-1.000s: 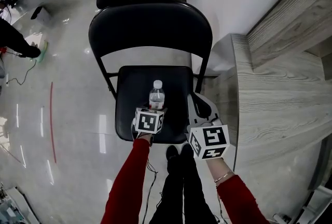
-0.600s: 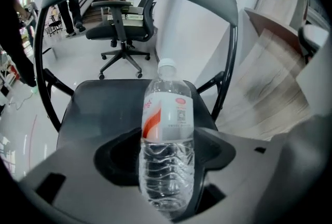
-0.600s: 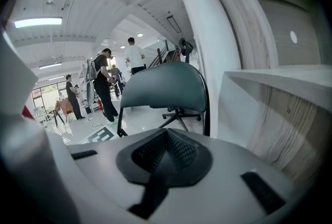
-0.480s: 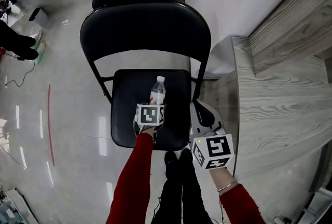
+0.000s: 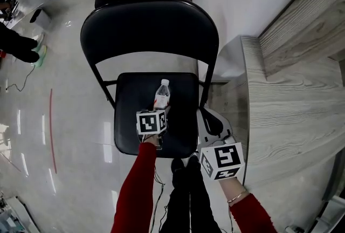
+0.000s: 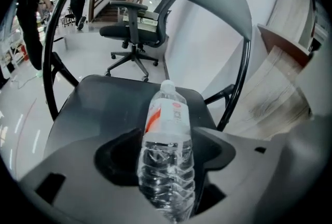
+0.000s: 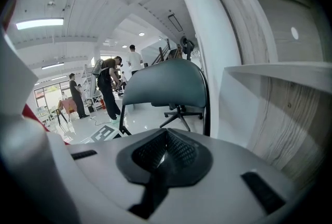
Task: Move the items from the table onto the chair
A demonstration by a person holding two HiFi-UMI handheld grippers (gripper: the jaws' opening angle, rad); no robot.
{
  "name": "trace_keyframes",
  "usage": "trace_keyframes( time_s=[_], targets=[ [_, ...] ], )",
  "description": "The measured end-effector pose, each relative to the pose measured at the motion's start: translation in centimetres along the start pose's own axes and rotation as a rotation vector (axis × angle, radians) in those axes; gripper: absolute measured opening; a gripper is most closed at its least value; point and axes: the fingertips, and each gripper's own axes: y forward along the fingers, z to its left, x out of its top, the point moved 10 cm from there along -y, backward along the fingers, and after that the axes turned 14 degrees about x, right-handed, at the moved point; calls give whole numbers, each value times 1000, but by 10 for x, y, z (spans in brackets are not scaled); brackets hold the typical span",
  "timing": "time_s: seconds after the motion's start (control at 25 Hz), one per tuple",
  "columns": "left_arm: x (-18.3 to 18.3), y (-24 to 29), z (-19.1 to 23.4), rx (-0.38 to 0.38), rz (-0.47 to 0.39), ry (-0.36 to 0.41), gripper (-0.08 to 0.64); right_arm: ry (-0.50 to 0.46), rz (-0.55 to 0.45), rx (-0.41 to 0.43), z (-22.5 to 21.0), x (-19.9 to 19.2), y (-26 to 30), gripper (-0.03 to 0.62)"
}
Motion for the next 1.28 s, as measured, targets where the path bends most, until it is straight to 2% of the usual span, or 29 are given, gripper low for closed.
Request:
trace_keyframes(
  time_s=[0.12, 0.24, 0.28, 0.48, 0.56, 0.68, 0.8, 0.92, 1.12, 1.28],
  targets=[
    [-1, -17, 3, -7, -80, -48, 321, -9, 3, 1, 2, 2, 1, 12],
    [-3, -61, 1, -17, -206, -46, 308, -11, -9, 7, 7, 11, -1, 12],
    [-4, -82, 0, -16, -261, -42, 285, -12, -19, 11, 9, 16, -4, 12],
    [5, -209, 2, -9, -596, -29, 9, -39, -94, 83, 37, 64, -26, 12],
    [17, -257, -4, -39, -708, -7, 8, -41, -131, 113, 51, 87, -41, 12],
    [36, -321, -16, -75, -821, 48, 8, -44, -181, 154, 73, 122, -67, 12],
    [55, -372, -22, -119, -894, 75, 8, -86, -202, 193, 94, 151, -93, 12],
    [65, -411, -25, -132, -938, 105, 8, -98, -223, 244, 109, 172, -116, 12],
    [48, -465, -34, -170, -967, 77, 8, -131, -253, 288, 133, 185, -167, 12],
    [41, -480, -45, -190, -993, 104, 8, -159, -268, 297, 139, 182, -192, 12]
  ],
)
